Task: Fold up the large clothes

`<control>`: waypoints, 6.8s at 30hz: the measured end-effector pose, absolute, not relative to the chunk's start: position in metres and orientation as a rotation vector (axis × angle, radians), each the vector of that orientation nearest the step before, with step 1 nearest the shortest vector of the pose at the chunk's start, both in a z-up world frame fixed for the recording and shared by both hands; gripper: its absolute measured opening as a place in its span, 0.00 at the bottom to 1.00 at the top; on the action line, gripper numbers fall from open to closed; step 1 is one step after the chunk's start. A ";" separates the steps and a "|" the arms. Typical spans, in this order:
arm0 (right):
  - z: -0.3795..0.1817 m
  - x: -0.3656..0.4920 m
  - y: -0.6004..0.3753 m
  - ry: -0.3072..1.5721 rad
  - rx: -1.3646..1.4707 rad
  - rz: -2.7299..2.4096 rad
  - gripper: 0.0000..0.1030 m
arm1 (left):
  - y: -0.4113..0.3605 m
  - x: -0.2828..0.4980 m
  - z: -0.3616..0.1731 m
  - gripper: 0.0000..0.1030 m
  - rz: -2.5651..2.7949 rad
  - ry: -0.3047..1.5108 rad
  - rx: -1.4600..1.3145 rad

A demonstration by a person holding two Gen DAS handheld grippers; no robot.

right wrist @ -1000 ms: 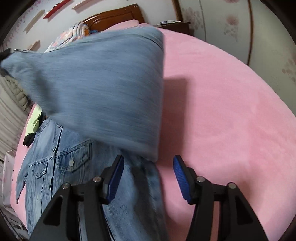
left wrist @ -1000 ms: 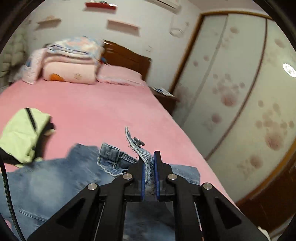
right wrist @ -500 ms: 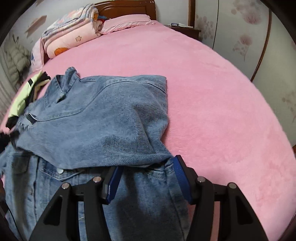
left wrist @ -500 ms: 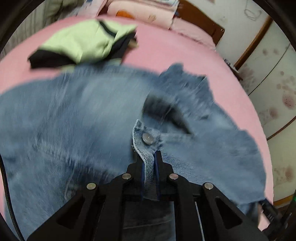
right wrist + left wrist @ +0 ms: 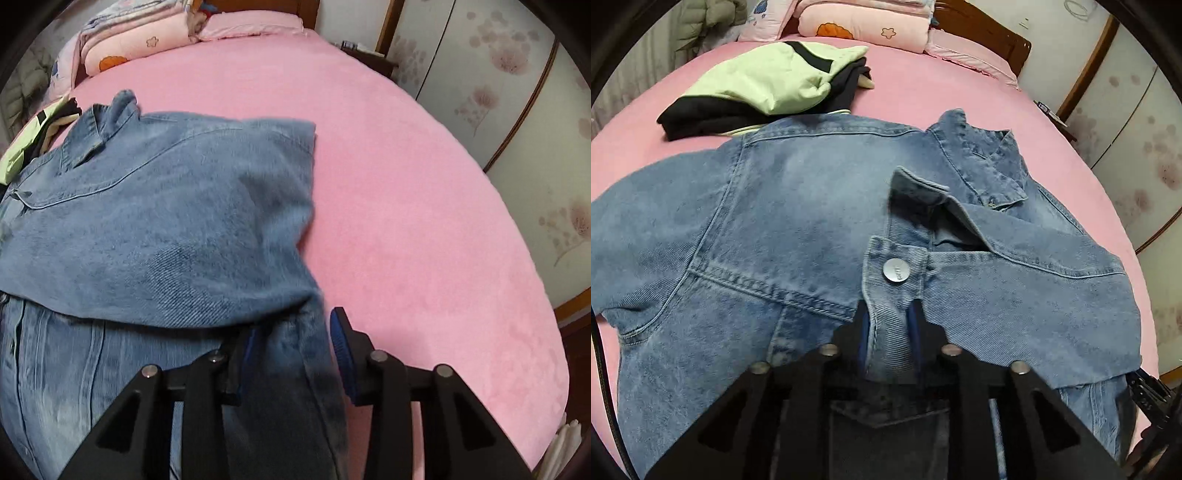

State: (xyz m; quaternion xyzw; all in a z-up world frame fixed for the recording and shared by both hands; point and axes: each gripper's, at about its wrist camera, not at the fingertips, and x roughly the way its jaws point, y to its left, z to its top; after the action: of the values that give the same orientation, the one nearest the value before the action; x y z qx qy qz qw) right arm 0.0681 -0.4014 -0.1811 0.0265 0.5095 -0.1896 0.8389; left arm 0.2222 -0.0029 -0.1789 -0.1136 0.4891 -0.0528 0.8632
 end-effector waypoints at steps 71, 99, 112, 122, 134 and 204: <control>-0.003 -0.032 -0.171 0.803 0.108 -0.083 0.53 | 0.116 0.040 0.024 0.85 -0.142 0.811 -0.116; -0.117 0.112 0.071 1.014 -0.069 0.101 0.53 | 0.451 0.063 -0.204 0.83 0.253 0.770 -0.833; -0.135 0.116 0.033 1.056 0.016 0.080 0.53 | 0.409 0.100 -0.127 0.02 0.246 0.602 -0.681; -0.105 0.098 -0.071 0.958 0.169 -0.033 0.53 | 0.205 0.161 -0.011 0.02 -0.232 0.520 -0.460; -0.100 0.037 -0.214 0.939 0.300 -0.213 0.53 | -0.034 0.199 -0.157 0.24 -0.442 1.073 -0.139; -0.162 0.156 -0.291 1.046 0.294 -0.237 0.52 | 0.148 0.206 -0.205 0.25 0.000 1.057 -0.325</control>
State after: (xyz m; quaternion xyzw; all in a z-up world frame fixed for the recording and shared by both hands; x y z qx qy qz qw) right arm 0.1563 -0.2914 -0.1624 0.1397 0.4963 -0.1125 0.8494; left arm 0.2064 0.1476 -0.2054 -0.1542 0.5019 0.0002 0.8511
